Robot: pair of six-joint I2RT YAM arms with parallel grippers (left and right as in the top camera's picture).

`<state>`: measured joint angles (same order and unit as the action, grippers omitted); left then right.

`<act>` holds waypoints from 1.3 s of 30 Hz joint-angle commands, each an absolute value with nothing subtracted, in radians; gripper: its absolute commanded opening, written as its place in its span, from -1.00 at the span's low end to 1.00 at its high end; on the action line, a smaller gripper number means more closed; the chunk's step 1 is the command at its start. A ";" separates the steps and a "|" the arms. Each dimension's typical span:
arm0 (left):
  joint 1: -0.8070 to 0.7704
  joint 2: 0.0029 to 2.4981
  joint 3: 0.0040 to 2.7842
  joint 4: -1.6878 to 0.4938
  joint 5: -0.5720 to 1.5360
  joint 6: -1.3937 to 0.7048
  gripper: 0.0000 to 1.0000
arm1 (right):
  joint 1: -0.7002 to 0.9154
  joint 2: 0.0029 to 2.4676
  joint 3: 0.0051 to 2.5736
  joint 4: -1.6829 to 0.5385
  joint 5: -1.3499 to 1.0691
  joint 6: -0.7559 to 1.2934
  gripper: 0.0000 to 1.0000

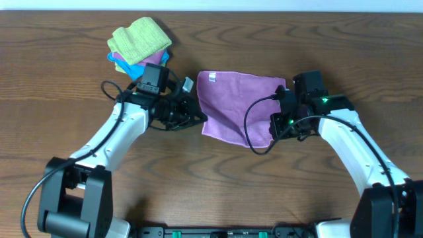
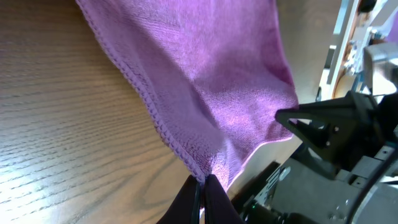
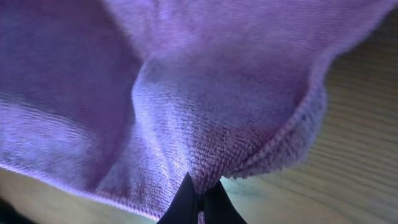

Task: Fold the cloth
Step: 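Spread the cloth flat, release it, and pull both grippers back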

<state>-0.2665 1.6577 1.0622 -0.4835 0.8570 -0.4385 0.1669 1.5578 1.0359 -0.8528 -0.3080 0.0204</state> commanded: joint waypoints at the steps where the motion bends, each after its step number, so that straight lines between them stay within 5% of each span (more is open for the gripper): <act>1: -0.229 1.620 1.064 -0.482 0.850 -0.454 -0.88 | 0.164 1.542 1.028 -0.860 -0.238 0.093 -0.97; 7: -0.183 1.592 1.064 -0.493 0.865 -0.454 -0.88 | 0.164 1.541 1.028 -0.955 -0.197 0.137 -0.97; 10: -0.183 1.592 1.064 -0.497 0.876 -0.454 -0.88 | 0.164 1.527 1.028 -1.007 -0.108 0.221 -0.76; 12: -0.183 1.592 1.064 -0.497 0.885 -0.454 -0.88 | 0.164 1.504 1.029 -1.028 -0.064 0.250 -0.28; 15: -0.183 1.592 1.064 -0.497 0.889 -0.454 -0.88 | 0.164 1.443 1.029 -1.040 -0.041 0.255 0.03; 16: -0.183 1.592 1.064 -0.497 0.888 -0.454 -0.88 | 0.164 1.408 1.029 -1.040 -0.042 0.258 0.61; 17: -0.183 1.592 1.064 -0.497 0.889 -0.454 -0.88 | 0.164 1.386 1.029 -1.041 -0.041 0.258 0.99; 22: -0.183 1.592 1.064 -0.505 0.888 -0.454 -0.85 | 0.158 1.269 1.029 -1.083 -0.041 0.324 0.98; 24: -0.183 1.592 1.064 -0.514 0.882 -0.453 -0.35 | 0.140 1.236 1.028 -1.118 -0.041 0.373 0.99; 26: -0.183 1.592 1.064 -0.529 0.880 -0.453 0.80 | 0.110 1.210 1.028 -1.153 -0.043 0.397 0.99; 27: -0.182 1.592 1.064 -0.540 0.880 -0.453 0.91 | 0.093 1.198 1.027 -1.161 -0.050 0.395 0.98; 39: -0.156 1.571 1.064 -0.772 0.848 -0.441 0.91 | -0.211 0.983 0.756 -1.051 -0.435 0.219 0.98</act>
<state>-0.1612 1.6047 1.0622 -0.7383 0.8715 -0.4488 -0.1654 1.0134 0.8234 -1.0603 -0.2771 0.2829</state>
